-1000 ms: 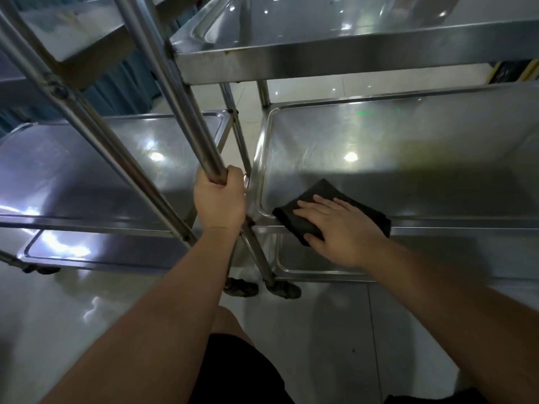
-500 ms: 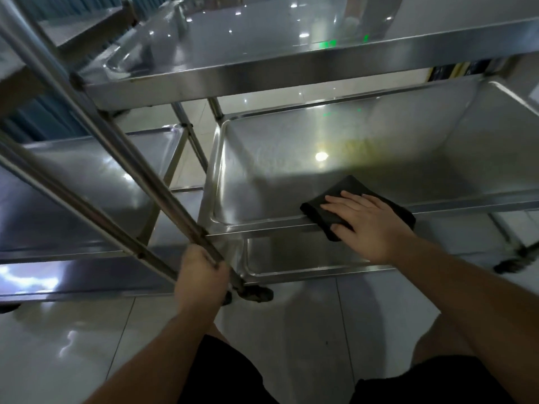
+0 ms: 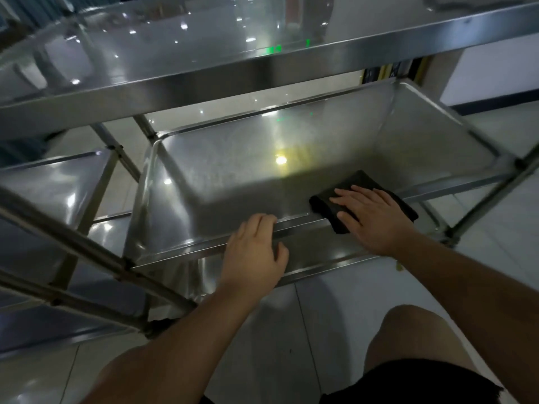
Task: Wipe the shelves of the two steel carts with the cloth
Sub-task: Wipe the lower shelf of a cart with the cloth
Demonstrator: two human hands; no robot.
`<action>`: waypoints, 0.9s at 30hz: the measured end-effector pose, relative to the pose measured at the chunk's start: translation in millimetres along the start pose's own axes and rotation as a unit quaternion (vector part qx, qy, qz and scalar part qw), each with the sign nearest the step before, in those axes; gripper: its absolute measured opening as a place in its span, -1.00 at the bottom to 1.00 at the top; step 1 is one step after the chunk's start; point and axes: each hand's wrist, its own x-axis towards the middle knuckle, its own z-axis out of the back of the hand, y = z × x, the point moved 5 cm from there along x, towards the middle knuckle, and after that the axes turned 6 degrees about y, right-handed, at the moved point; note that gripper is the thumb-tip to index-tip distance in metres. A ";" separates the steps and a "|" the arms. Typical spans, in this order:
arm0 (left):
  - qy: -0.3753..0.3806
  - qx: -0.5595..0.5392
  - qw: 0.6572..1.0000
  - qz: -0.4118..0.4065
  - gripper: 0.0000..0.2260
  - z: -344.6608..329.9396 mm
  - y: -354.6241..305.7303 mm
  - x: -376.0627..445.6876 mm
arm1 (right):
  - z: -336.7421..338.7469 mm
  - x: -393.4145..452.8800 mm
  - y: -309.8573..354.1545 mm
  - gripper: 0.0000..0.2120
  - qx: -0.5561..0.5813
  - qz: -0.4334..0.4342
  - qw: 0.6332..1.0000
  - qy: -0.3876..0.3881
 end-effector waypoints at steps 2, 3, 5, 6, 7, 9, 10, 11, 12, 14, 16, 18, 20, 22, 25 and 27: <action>0.022 0.003 1.000 -0.018 -0.49 -12.3 -17.5 11.5 | 4.1 -3.7 -20.7 -0.49 0.002 -0.014 1.000 -0.012; 0.031 0.006 0.999 -0.030 -0.45 -19.2 -26.1 16.5 | 6.3 -5.4 -31.4 -0.49 0.001 -0.023 1.000 -0.018; 0.049 0.021 0.997 -0.063 -0.37 -34.5 -42.5 25.3 | 10.9 -9.4 -54.6 -0.49 0.001 -0.041 0.999 -0.028; 0.060 0.031 0.995 -0.080 -0.34 -42.8 -50.9 29.8 | 13.3 -11.9 -67.5 -0.49 0.002 -0.050 0.998 -0.030; 0.070 0.040 0.992 -0.093 -0.31 -51.0 -58.9 34.6 | 16.0 -14.2 -81.1 -0.50 0.003 -0.061 0.998 -0.030; 0.085 0.055 0.989 -0.111 -0.27 -65.4 -73.7 44.2 | 21.4 -17.3 -106.0 -0.53 0.003 -0.080 0.996 -0.024; 0.091 0.063 0.987 -0.120 -0.26 -71.5 -81.5 48.9 | 24.4 -18.3 -116.4 -0.52 0.001 -0.089 0.996 -0.020; 0.095 0.071 0.985 -0.129 -0.24 -77.2 -89.5 53.0 | 27.3 -19.3 -125.1 -0.51 -0.004 -0.096 0.995 -0.016; 0.097 0.079 0.982 -0.139 -0.23 -82.0 -97.4 57.3 | 29.5 -20.1 -132.5 -0.48 -0.008 -0.100 0.995 -0.011; 0.098 0.091 0.979 -0.156 -0.21 -90.0 -112.9 67.8 | 34.5 -21.2 -145.8 -0.42 -0.007 -0.110 0.994 -0.008; 0.101 0.097 0.977 -0.162 -0.20 -96.2 -127.0 80.8 | 37.8 -22.5 -159.0 -0.41 -0.002 -0.124 0.992 -0.011; 0.107 0.102 0.976 -0.161 -0.18 -102.2 -138.0 92.3 | 39.1 -23.3 -172.3 -0.42 -0.002 -0.135 0.991 -0.014; 0.118 0.113 0.974 -0.155 -0.15 -108.3 -142.5 97.4 | 40.7 -23.7 -185.4 -0.43 -0.005 -0.147 0.989 -0.017; 0.122 0.123 0.973 -0.153 -0.11 -112.0 -140.6 97.1 | 43.0 -24.2 -199.0 -0.45 -0.010 -0.164 0.986 -0.022; 0.125 0.130 0.970 -0.164 -0.10 -113.9 -135.8 96.4 | 50.5 -24.5 -220.3 -0.41 -0.006 -0.197 0.980 -0.030; 0.126 0.129 0.969 -0.168 -0.09 -113.2 -135.0 96.6 | 56.3 -19.8 -236.5 -0.35 0.005 -0.225 0.974 -0.019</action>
